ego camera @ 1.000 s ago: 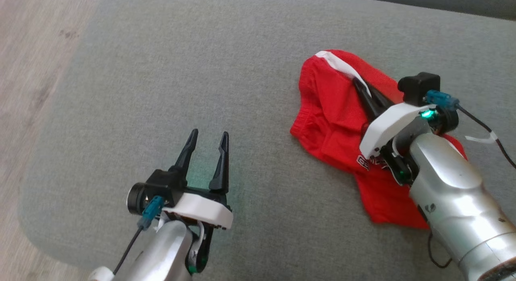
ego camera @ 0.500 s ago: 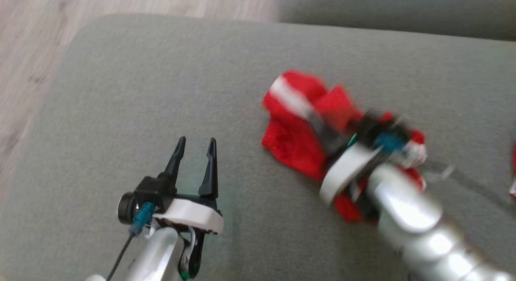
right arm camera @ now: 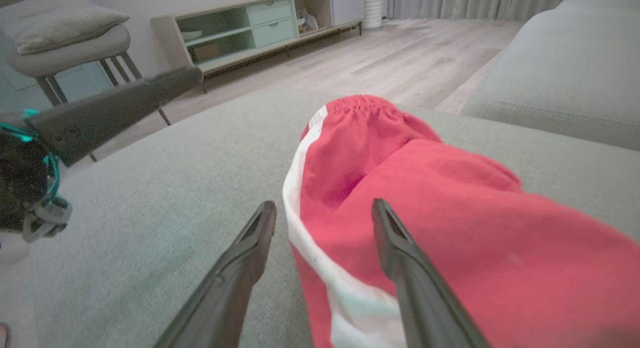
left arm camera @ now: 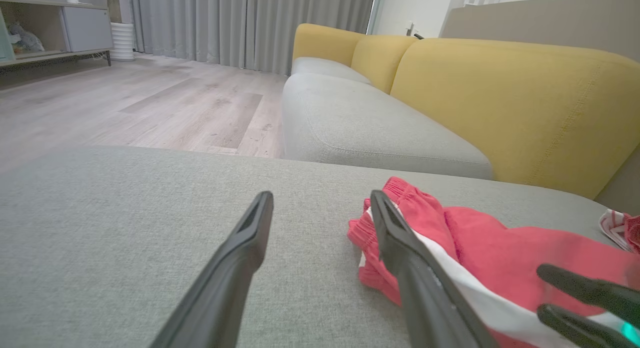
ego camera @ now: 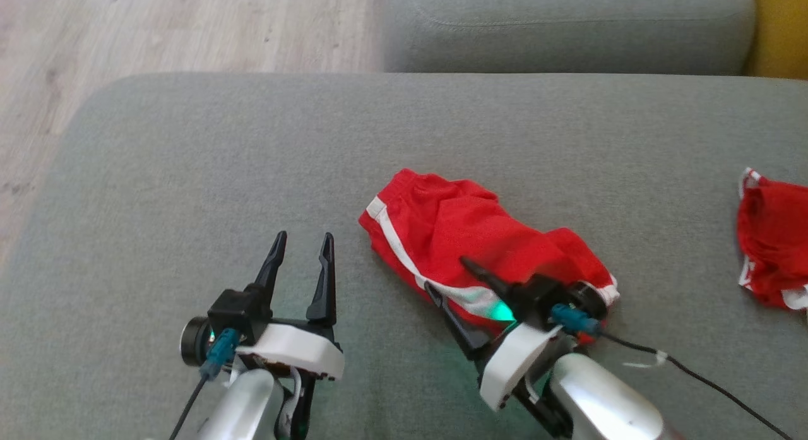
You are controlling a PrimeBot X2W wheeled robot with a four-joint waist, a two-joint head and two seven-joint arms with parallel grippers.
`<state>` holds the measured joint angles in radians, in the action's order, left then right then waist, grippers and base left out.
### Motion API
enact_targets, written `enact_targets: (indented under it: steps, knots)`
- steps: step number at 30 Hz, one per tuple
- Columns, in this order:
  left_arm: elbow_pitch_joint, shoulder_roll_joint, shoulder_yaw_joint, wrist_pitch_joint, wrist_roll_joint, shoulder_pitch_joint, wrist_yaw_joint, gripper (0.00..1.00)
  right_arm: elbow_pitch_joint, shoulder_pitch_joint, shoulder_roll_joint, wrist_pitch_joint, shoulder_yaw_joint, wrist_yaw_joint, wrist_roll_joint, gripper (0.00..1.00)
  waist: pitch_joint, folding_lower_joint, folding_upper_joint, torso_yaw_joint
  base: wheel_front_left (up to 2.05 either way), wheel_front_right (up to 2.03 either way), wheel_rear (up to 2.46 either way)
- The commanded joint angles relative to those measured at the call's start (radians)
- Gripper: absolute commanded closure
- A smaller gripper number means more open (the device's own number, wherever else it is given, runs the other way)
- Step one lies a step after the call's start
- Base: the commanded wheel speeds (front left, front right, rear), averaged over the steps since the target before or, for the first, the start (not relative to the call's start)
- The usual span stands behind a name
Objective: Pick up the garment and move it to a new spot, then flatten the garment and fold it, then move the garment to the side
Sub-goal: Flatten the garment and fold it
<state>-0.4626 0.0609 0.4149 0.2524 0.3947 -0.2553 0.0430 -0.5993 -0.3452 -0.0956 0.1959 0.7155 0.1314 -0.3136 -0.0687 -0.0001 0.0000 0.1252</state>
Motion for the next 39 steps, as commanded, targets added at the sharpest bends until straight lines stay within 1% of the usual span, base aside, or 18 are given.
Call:
enact_targets:
  steps: [1, 5, 9, 12, 16, 18, 20, 23, 27, 30, 33, 39]
  knots:
    - [0.026, 0.016, -0.037, 0.009, -0.009, -0.02, -0.003, 0.0, 0.046, -0.002, 0.022, 0.016, -0.017, -0.001, 0.004, 0.0, 0.01, 0.0001, 0.0, -0.013, 0.0, 0.0, 0.0]
    - [0.025, 0.017, -0.034, 0.009, -0.009, -0.019, -0.004, 0.0, 0.095, 0.026, 0.018, 0.029, -0.102, -0.001, -0.004, 0.0, 0.024, 0.0001, 0.0, -0.027, 0.0, 0.0, 0.0]
    - [0.028, 0.021, -0.04, 0.009, -0.006, -0.015, 0.001, 0.0, 0.175, 0.072, 0.001, 0.04, -0.203, -0.001, 0.001, 0.0, 0.035, 0.0001, 0.0, -0.044, 0.0, 0.0, 0.0]
    - [0.035, 0.027, -0.046, 0.009, -0.005, -0.008, 0.003, 0.0, 0.242, 0.125, -0.004, 0.05, -0.333, -0.001, 0.026, 0.0, 0.041, 0.0001, 0.0, -0.06, 0.0, 0.0, 0.0]
    - [0.053, 0.033, -0.059, 0.009, -0.004, 0.003, 0.009, 0.0, 0.303, 0.234, 0.018, 0.058, -0.525, -0.001, 0.079, 0.0, 0.043, 0.0001, 0.0, -0.084, 0.0, 0.0, 0.0]
    - [0.059, 0.033, -0.061, 0.009, -0.005, 0.009, 0.01, 0.0, 0.315, 0.287, 0.03, 0.059, -0.581, -0.001, 0.096, 0.0, 0.041, 0.0001, 0.0, -0.095, 0.0, 0.0, 0.0]
    - [0.063, 0.032, -0.06, 0.009, -0.005, 0.013, 0.01, 0.0, 0.319, 0.327, 0.039, 0.06, -0.614, -0.001, 0.09, 0.0, 0.038, 0.0001, 0.0, -0.104, 0.0, 0.0, 0.0]
    - [0.065, 0.03, -0.056, 0.009, -0.006, 0.014, 0.009, 0.0, 0.312, 0.351, 0.044, 0.06, -0.628, -0.001, 0.079, 0.0, 0.03, 0.0001, 0.0, -0.114, 0.0, 0.0, 0.0]
    - [0.064, 0.03, -0.052, 0.009, -0.008, 0.011, 0.007, 0.0, 0.297, 0.345, 0.045, 0.06, -0.605, -0.001, 0.05, 0.0, 0.02, 0.0001, 0.0, -0.12, 0.0, 0.0, 0.0]
    - [0.065, 0.033, -0.052, 0.009, -0.009, 0.006, 0.007, 0.0, 0.274, 0.324, 0.045, 0.048, -0.582, -0.001, 0.019, 0.0, 0.009, 0.0001, 0.0, -0.125, 0.0, 0.0, 0.0]
    - [0.065, 0.034, -0.049, 0.009, -0.011, -0.001, 0.007, 0.0, 0.235, 0.295, 0.045, 0.023, -0.56, -0.001, 0.025, 0.0, -0.005, 0.0001, 0.0, -0.123, 0.0, 0.0, 0.0]
    - [0.054, 0.03, -0.036, 0.008, -0.012, -0.018, 0.003, 0.0, 0.174, 0.24, 0.045, 0.015, -0.522, -0.001, 0.015, 0.0, -0.028, 0.0001, 0.0, -0.109, 0.0, 0.0, 0.0]
